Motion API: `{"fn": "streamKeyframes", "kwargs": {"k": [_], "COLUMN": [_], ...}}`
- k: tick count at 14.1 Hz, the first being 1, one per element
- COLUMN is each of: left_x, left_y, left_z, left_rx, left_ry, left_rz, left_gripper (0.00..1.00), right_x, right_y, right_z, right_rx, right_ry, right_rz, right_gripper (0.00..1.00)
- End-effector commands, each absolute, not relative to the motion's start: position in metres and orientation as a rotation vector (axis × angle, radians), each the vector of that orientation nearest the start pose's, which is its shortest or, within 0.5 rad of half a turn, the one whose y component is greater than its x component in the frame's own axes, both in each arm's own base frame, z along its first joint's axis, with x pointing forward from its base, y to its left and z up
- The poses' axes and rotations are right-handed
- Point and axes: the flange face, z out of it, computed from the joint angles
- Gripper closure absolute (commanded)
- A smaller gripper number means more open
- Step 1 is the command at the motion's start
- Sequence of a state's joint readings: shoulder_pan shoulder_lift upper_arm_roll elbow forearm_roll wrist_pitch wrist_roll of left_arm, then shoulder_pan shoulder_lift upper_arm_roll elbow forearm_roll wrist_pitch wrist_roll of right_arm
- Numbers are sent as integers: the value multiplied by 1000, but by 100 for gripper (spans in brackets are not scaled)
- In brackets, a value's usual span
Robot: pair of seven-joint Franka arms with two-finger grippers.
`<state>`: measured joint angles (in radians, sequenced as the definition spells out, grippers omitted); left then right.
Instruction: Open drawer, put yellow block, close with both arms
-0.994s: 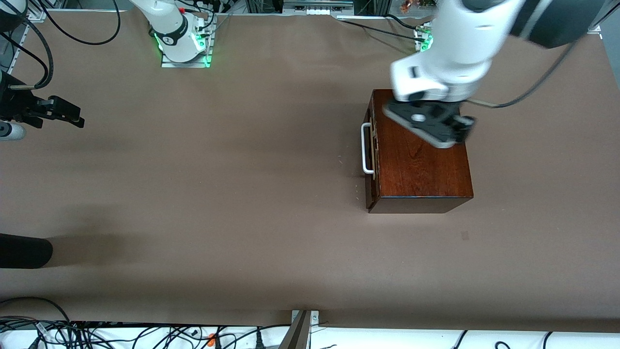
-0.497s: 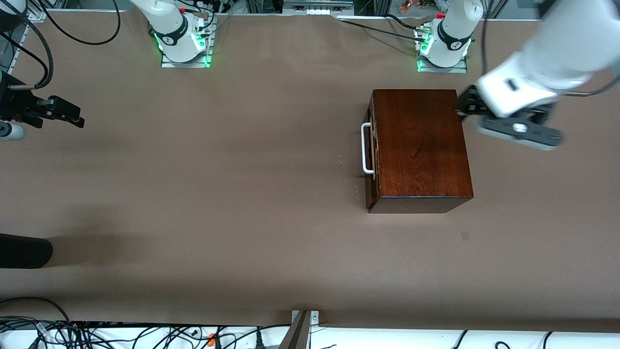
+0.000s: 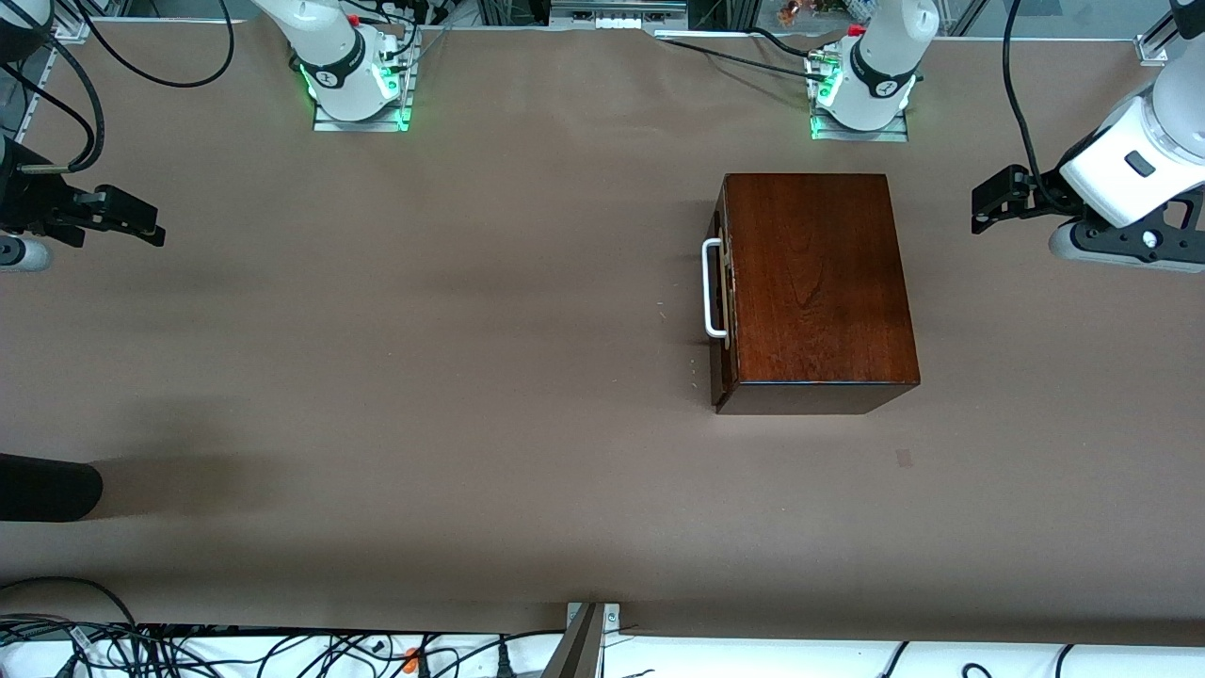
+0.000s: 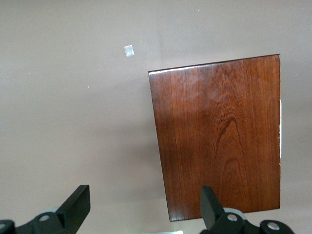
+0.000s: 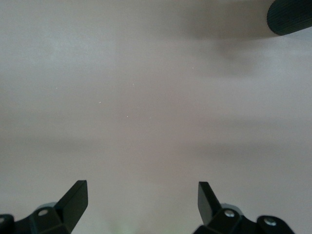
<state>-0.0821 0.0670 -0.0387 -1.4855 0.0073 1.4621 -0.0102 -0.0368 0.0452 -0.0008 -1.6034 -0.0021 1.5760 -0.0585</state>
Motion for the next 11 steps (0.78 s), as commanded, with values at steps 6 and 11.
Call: {"fn": "streamKeyframes", "kwargs": {"k": [6, 11], "left_x": [534, 534], "left_y": [-41, -44], "left_z": [612, 612], "left_rx": [-3153, -3152], "left_ry": [89, 92], "left_rz": [88, 88], "left_gripper": [0, 0], "right_x": [567, 567], "right_y": [-24, -24], "right_z": [588, 588], "right_rx": [-3110, -3110], "right_ry": [-30, -30], "right_rz": [124, 124], "right_gripper": [0, 0]}}
